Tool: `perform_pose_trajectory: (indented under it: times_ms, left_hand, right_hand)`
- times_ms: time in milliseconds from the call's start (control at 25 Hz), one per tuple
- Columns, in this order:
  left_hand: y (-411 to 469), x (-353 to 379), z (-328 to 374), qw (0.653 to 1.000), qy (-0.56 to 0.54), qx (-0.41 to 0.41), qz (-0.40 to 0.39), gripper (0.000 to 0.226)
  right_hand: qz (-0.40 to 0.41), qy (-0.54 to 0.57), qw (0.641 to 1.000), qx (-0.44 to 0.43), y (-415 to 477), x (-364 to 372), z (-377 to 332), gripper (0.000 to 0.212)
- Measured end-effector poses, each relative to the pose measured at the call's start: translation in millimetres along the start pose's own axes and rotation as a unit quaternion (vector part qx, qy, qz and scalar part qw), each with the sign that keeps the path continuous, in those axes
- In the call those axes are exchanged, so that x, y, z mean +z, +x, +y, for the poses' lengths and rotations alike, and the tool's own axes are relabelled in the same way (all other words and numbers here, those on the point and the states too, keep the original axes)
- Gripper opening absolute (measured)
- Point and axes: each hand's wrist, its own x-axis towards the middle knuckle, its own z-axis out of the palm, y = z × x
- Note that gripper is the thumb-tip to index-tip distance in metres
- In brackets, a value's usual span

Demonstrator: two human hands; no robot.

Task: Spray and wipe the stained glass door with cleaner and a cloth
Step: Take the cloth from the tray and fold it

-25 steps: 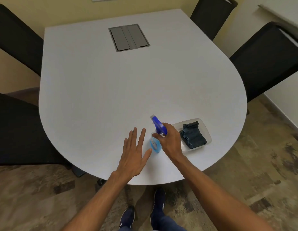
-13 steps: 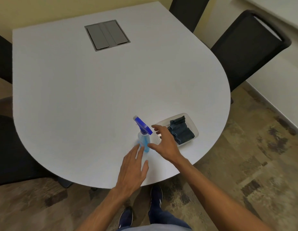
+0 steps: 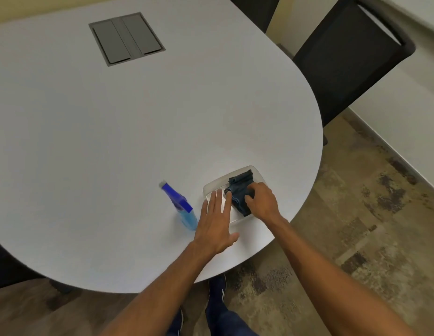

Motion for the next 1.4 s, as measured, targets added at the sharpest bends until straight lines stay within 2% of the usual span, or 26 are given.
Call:
perform_pose_trajectory:
  times_ms: [240, 560, 720, 840, 1000, 1160, 1400]
  left_hand:
    - [50.3, -1.4, 2.2, 0.997, 0.023, -0.059, -0.038, 0.14]
    - [69.0, -2.9, -0.4, 0.989, 0.008, -0.118, -0.087, 0.144]
    - [71.4, -1.8, 0.5, 0.988, 0.001, -0.129, -0.087, 0.145]
    - [70.9, -0.4, -0.8, 0.988, -0.008, -0.13, -0.078, 0.145]
    - [71.4, -0.9, -2.0, 0.988, -0.006, -0.135, -0.076, 0.143]
    - [71.5, -1.6, -0.9, 0.987, 0.005, -0.138, -0.078, 0.145]
    - [68.3, -4.3, 1.5, 0.988, -0.017, -0.136, -0.067, 0.148]
  right_hand:
    - [-0.019, -0.082, 0.995, 0.048, 39.7, 19.9, 0.1, 0.046]
    - [-0.018, -0.104, 0.99, 0.093, 59.2, 40.8, -0.8, 0.053]
    - [-0.02, -0.099, 0.992, 0.07, 62.4, 44.9, 0.2, 0.057]
    - [-0.011, -0.111, 0.993, 0.024, 60.4, 44.4, 0.4, 0.047]
    - [-0.013, -0.035, 0.999, -0.01, 49.7, 37.8, 2.2, 0.029]
    - [0.03, 0.082, 0.996, -0.004, 39.4, 13.6, 2.5, 0.042]
    - [0.07, 0.206, 0.976, 0.006, 26.3, -37.6, 11.2, 0.034]
